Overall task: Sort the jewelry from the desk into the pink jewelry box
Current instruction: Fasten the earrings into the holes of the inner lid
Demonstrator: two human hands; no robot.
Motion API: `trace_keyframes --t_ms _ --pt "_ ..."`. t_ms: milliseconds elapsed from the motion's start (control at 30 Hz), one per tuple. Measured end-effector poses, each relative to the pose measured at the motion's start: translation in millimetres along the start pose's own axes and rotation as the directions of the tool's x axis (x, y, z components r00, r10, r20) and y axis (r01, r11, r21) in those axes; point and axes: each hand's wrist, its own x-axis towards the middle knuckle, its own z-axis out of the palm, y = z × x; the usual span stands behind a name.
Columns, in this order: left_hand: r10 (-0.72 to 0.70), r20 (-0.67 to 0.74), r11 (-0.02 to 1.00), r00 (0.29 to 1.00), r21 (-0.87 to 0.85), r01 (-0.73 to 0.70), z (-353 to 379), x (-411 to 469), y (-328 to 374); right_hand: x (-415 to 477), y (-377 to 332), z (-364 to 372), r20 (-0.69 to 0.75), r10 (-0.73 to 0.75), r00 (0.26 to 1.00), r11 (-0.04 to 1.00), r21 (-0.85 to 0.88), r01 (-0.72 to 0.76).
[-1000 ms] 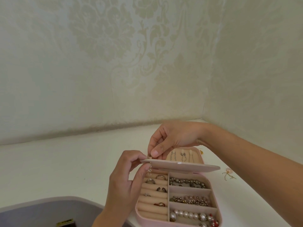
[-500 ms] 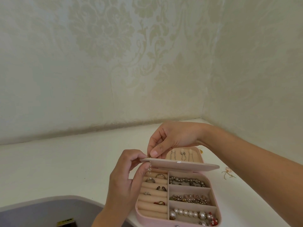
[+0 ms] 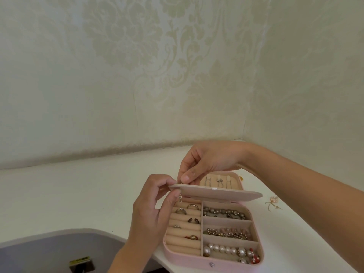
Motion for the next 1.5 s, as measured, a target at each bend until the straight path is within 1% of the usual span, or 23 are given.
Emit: trace_keyframes --t_ms 233,367,600,700,767,900,1033,1067,1133,1200,1300,1433,1500 --pt "-0.001 -0.002 1.0 1.0 0.005 0.001 0 1 1 3 -3 -2 0.043 0.022 0.999 1.0 0.008 -0.022" --pt "-0.013 0.0 1.0 1.0 -0.011 0.013 -1 0 0 4 -8 1 0.072 0.037 0.997 0.998 -0.046 -0.034" --pt "-0.059 0.001 0.998 0.998 -0.022 0.059 0 0 1 0 -15 12 0.03 0.085 0.996 0.969 -0.234 -0.075" --pt "-0.066 0.001 0.998 0.998 -0.022 0.066 0 0 2 -1 -15 15 -0.048 0.058 0.997 0.917 -0.392 -0.072" --pt "-0.099 0.002 0.994 0.995 -0.046 0.099 1 0 2 0 -17 17 -0.069 0.022 0.997 0.878 -0.476 -0.052" --pt "-0.143 -0.019 0.988 0.99 -0.06 0.142 4 2 4 2 -22 16 -0.101 -0.002 0.995 0.818 -0.572 -0.056" --pt "-0.203 -0.015 0.975 0.979 -0.095 0.201 9 8 8 -3 -19 6 -0.147 0.021 0.989 0.833 -0.545 -0.098" --pt "-0.206 -0.003 0.974 0.979 -0.102 0.204 11 11 9 -8 -18 2 -0.176 0.022 0.984 0.853 -0.511 -0.111" --pt "-0.202 0.015 0.974 0.979 -0.101 0.202 13 15 11 -22 -15 -10 -0.279 0.027 0.96 0.911 -0.389 -0.138" --pt "-0.206 0.017 0.974 0.978 -0.092 0.207 14 18 12 -43 -9 -25 -0.422 0.026 0.906 0.947 -0.279 -0.157" --pt "-0.21 0.018 0.975 0.978 -0.066 0.211 13 20 16 -79 7 -42 -0.578 0.042 0.815 0.952 -0.223 -0.208" --pt "-0.223 0.019 0.974 0.975 -0.028 0.223 12 23 23 -113 39 -45 -0.655 0.155 0.739 0.924 -0.168 -0.342" --pt "-0.246 0.036 0.969 0.969 0.001 0.246 10 26 26 -123 55 -44 -0.685 0.208 0.698 0.889 -0.164 -0.427"
